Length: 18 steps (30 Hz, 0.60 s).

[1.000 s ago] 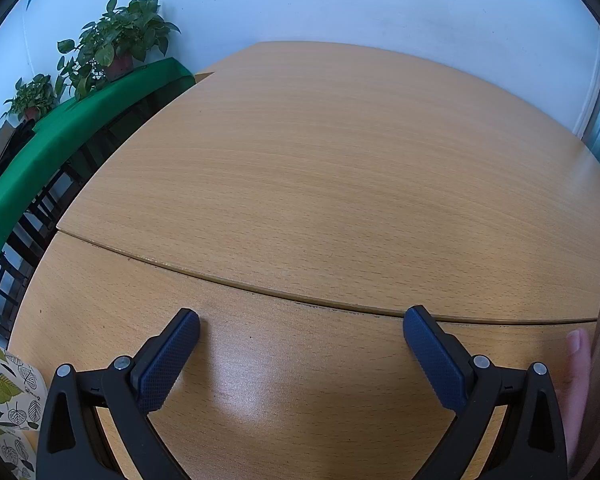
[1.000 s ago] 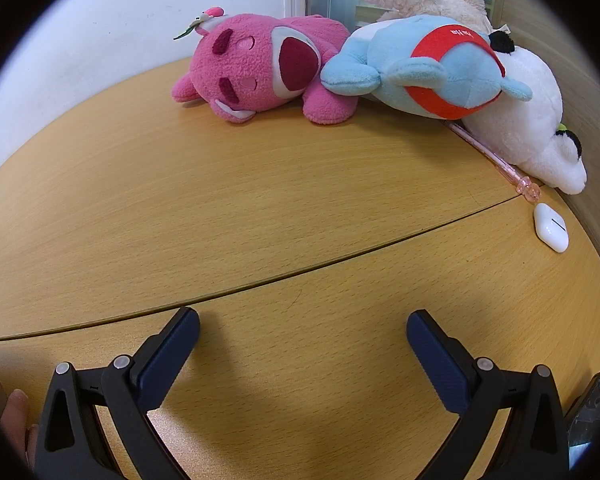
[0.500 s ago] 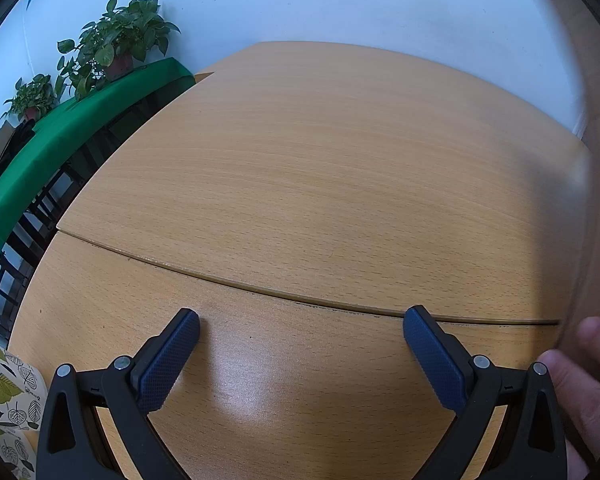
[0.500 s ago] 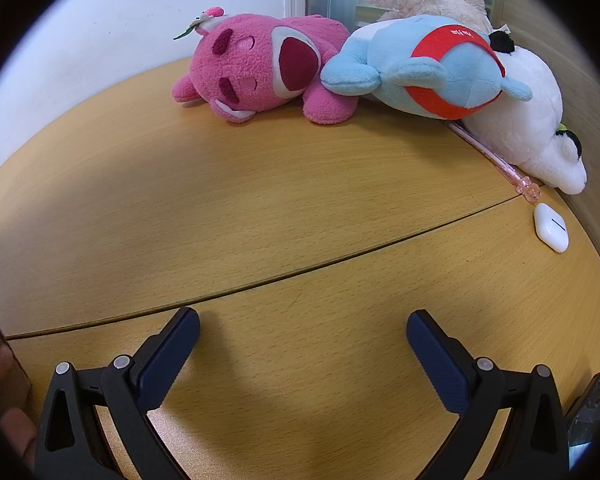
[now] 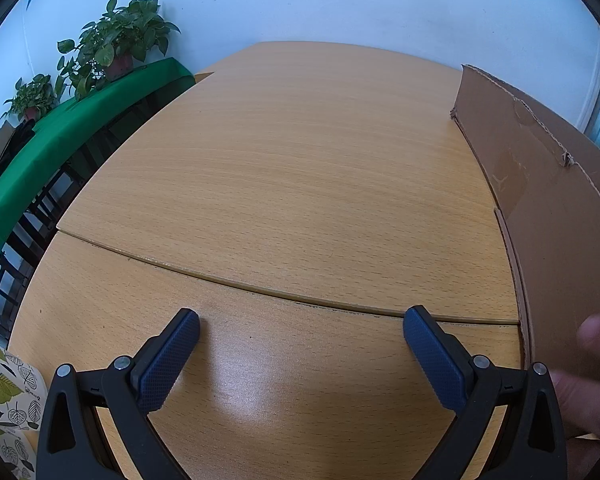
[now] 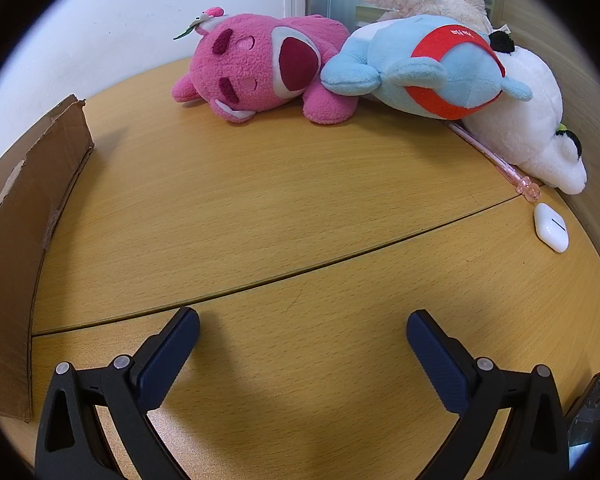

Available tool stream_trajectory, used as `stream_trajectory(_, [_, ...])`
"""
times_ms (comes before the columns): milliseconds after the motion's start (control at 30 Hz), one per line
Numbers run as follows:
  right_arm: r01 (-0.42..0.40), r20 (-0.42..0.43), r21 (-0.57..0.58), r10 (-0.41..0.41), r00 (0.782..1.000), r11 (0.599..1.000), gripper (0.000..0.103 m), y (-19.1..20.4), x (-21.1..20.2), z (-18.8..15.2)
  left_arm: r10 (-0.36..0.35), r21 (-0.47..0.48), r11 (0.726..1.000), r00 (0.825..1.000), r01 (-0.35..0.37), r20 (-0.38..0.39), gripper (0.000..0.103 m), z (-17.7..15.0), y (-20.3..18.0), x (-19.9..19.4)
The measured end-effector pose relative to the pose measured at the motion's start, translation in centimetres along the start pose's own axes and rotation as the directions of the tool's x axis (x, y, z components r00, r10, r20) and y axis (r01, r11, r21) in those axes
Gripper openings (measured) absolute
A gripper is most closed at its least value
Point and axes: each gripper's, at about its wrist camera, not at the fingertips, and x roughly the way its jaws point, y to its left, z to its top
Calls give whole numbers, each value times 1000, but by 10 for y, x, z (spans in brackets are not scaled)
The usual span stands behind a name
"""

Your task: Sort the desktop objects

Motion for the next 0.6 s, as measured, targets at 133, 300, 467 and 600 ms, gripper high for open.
stream_trajectory(133, [0,0,0,0,1000,1000,103,0,0,0,0,0,1000,1000,0,0,103,0,0,0])
stream_trajectory(300, [-1,0,-1,1,1000,1000,103,0,0,0,0,0,1000,1000,0,0,103,0,0,0])
stream_trajectory(467, [-2,0,-1,2,1000,1000,103,-1,-1,0,0,0,1000,1000,0,0,103,0,0,0])
stream_trajectory(600, [-2,0,-1,2,1000,1000,103,0,-2,0,0,0,1000,1000,0,0,103,0,0,0])
